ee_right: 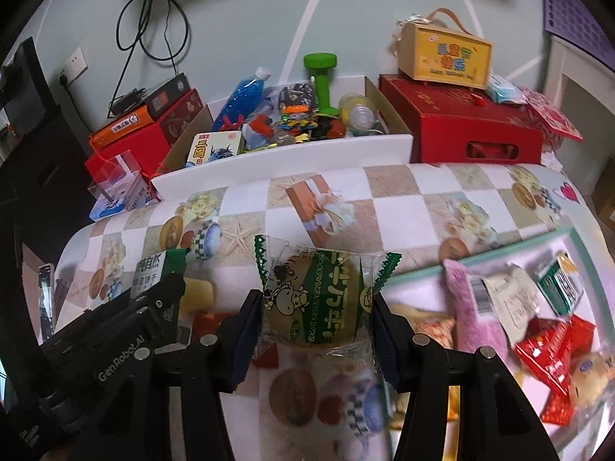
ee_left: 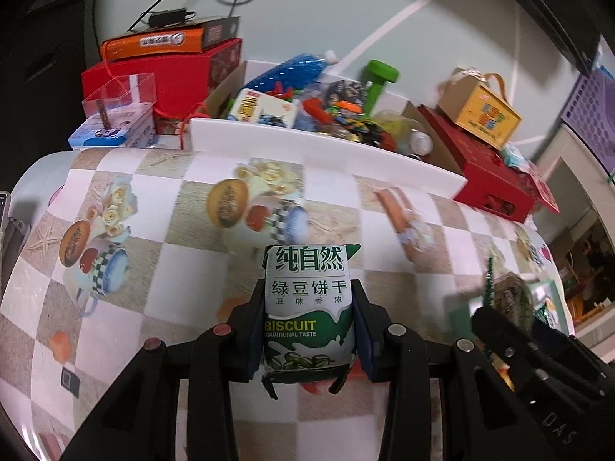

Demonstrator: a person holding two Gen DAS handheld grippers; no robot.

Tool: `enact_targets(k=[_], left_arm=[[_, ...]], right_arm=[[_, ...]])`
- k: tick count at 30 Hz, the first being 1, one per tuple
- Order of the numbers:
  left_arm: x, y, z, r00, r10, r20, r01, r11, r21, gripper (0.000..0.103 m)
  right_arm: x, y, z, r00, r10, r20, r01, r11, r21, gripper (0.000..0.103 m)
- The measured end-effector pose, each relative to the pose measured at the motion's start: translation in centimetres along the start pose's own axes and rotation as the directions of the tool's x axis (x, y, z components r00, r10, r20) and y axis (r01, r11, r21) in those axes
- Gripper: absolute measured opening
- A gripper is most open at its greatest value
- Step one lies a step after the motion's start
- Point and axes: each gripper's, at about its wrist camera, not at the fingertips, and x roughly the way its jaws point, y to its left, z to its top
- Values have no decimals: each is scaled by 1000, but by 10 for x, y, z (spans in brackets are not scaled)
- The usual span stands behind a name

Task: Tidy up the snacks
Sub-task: 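Carry both snacks over the white tray and open both tools to release them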

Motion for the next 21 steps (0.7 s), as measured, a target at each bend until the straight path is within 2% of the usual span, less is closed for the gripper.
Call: enact_targets(k=[6,10,15,21], left_arm=[[-12,-30,-5,1000,-17,-4,17,999,38,41],[-16,-57,-9,999,-30,-10,31,996,84,41],[-17,-99,-14,996,-81,-31,85,985,153,41],[-10,-156,-29,986,-143,-84,160,954,252,41]], right_arm=[[-13,-24,-7,1000,9,0,-9,999,51,57],[-23,-55,-10,1000,1,14,-3,993,115,57],[-46,-111,-10,996,-71,62,55,974,221,57],[-68,-181,-17,979,-191,77,149,917,370,57]])
